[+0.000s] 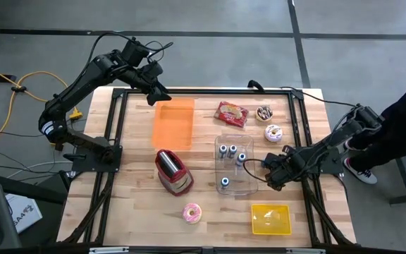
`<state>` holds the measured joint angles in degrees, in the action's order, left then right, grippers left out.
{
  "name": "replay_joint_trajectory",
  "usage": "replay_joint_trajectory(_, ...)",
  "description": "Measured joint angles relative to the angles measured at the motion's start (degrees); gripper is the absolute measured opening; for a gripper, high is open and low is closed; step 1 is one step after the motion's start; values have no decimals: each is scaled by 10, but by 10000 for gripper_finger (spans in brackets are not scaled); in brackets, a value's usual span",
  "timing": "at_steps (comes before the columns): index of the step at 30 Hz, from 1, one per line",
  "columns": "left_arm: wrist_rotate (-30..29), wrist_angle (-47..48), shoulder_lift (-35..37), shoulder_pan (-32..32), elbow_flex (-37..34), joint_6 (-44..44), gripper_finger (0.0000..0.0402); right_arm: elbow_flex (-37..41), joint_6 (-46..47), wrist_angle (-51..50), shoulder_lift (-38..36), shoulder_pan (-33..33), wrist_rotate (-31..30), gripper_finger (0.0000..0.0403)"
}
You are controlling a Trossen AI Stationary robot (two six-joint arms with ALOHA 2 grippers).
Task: Pick & Place Food Item
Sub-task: Put the blue food coloring bottle into the transparent bin
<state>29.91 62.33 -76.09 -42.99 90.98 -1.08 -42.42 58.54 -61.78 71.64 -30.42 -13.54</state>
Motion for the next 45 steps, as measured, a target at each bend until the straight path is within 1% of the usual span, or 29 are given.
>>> replay_joint_trajectory(2, 0, 0, 0, 0, 0, 0, 234, 10, -6, 10, 0, 4, -2, 142)
replay_joint_trajectory(8, 0, 0, 0, 0, 0, 0, 234, 16, -31, 14, 0, 6, -44, 142)
replay_joint_trajectory(12, 0, 0, 0, 0, 0, 0, 234, 18, -43, 13, 0, 6, -46, 145)
replay_joint_trajectory(15, 0, 0, 0, 0, 0, 0, 234, 27, -64, 13, -8, 12, -45, 162)
replay_joint_trajectory(21, 0, 0, 0, 0, 0, 0, 234, 32, -117, 21, -31, 31, -40, 210)
replay_joint_trajectory(26, 0, 0, 0, 0, 0, 0, 234, 32, -190, 18, -60, 65, -5, 234)
replay_joint_trajectory(34, 0, 0, 0, 0, 0, 0, 234, 32, -305, 19, -73, 141, 34, 234)
replay_joint_trajectory(39, 0, 0, 0, 0, 0, 0, 234, 51, -320, 34, -73, 179, 80, 233)
replay_joint_trajectory(45, 0, 0, 0, 0, 0, 0, 234, 51, -324, 38, -71, 198, 90, 233)
